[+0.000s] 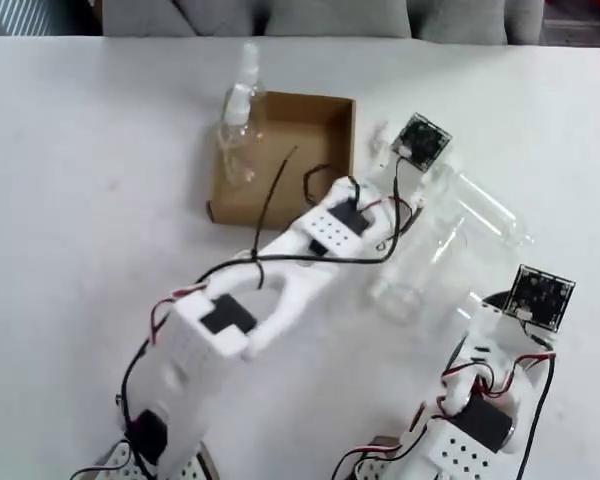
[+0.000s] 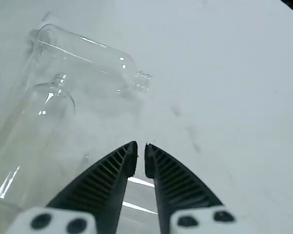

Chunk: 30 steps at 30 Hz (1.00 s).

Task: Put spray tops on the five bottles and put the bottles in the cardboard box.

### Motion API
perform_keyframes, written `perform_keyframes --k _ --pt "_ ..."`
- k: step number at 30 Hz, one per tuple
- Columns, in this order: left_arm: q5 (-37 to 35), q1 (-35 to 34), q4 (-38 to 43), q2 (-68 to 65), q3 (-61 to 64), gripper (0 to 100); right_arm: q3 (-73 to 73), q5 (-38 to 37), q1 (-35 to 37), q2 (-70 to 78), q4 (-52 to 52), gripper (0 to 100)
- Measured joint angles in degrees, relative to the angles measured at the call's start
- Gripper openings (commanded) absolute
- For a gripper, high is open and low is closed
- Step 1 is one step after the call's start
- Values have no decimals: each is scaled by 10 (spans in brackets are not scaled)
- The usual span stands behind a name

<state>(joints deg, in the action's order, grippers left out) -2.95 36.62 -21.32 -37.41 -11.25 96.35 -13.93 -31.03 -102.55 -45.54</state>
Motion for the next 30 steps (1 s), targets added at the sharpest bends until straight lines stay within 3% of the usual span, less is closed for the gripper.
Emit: perform_keyframes --k 6,18,30 --pt "63 -4 -184 176 82 24 0 0 4 0 0 17" --pt "84 -25 -163 693 579 24 0 1 31 1 35 21" --pt "84 -294 -220 1094 882 24 -102 1 127 1 37 21"
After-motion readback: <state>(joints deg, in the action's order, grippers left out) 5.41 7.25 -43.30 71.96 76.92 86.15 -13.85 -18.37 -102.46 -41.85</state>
